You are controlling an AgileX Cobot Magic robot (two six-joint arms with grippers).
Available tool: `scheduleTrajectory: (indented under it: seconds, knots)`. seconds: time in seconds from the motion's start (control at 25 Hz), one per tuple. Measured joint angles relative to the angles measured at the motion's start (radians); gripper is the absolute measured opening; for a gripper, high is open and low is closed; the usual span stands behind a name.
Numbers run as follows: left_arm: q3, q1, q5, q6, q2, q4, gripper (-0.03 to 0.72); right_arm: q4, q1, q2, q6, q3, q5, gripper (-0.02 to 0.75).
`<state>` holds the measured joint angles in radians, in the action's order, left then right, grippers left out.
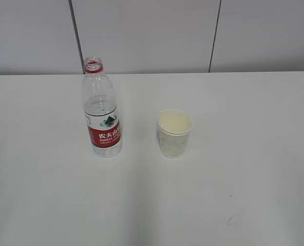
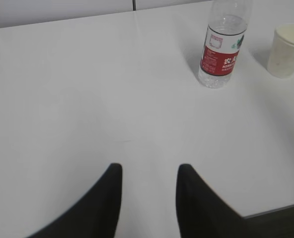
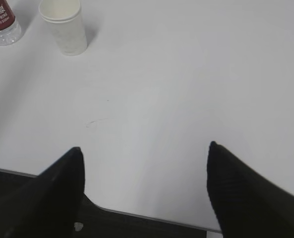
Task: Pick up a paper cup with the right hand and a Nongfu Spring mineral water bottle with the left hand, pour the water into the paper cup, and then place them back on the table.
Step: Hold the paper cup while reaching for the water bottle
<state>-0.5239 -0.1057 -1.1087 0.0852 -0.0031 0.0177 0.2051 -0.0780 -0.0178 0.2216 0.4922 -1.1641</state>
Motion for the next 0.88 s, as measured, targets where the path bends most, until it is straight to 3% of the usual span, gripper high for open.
scheduleTrajectory:
  seconds: [0.88]
  knots:
    - [0.000,0.000,0.000,0.000,0.000,0.002,0.239,0.000,0.000,0.000,0.000,0.000,0.000,0.568]
